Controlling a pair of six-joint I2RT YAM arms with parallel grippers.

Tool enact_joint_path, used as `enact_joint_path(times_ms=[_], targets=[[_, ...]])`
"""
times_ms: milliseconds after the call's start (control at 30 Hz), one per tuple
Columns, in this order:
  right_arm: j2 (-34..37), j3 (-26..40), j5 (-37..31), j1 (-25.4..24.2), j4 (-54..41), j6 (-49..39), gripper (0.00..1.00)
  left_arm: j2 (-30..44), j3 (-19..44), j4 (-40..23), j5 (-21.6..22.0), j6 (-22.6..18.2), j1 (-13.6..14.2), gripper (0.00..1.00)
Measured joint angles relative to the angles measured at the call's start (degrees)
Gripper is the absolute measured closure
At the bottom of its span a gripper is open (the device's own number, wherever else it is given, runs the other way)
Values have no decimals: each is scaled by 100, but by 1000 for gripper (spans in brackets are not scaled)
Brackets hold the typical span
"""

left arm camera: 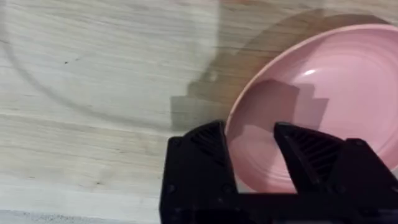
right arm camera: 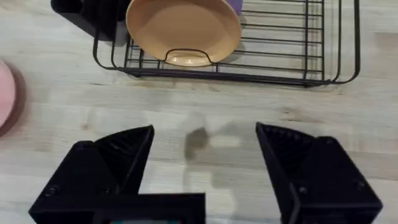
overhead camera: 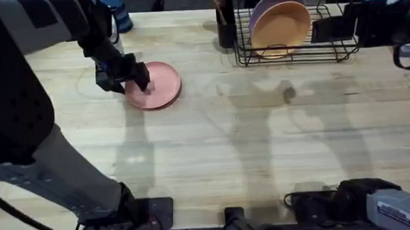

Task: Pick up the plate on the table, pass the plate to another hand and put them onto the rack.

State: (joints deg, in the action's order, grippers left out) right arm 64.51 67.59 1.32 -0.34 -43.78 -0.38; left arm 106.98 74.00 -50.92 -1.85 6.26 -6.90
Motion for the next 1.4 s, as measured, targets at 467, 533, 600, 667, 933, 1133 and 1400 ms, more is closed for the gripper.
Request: enact_joint_path(times_ms=[467, 533, 600, 667, 933, 1133, 1400], targets=[[0, 0, 0, 0, 1, 0, 4, 2, 88, 28, -157, 59, -65, 950], [0, 0, 0, 0, -1, 0, 3, 2, 92, -31, -241, 63, -63, 951], [0, 0, 0, 0, 1, 0, 3, 23, 117, -144, -313, 66, -63, 953], [0, 0, 0, 0, 0, 0, 3, 67, 206, -289, -348, 68, -63, 957], [0, 0, 0, 0, 1, 0, 3, 254, 964, -1071, -353, 157, -9, 958], [0, 0, 0, 0, 1, 0, 3, 258, 1874, -1683, -483, 254, 248, 958], [0, 0, 0, 0, -1, 0, 3, 258, 2635, -2165, -564, 323, 567, 958]])
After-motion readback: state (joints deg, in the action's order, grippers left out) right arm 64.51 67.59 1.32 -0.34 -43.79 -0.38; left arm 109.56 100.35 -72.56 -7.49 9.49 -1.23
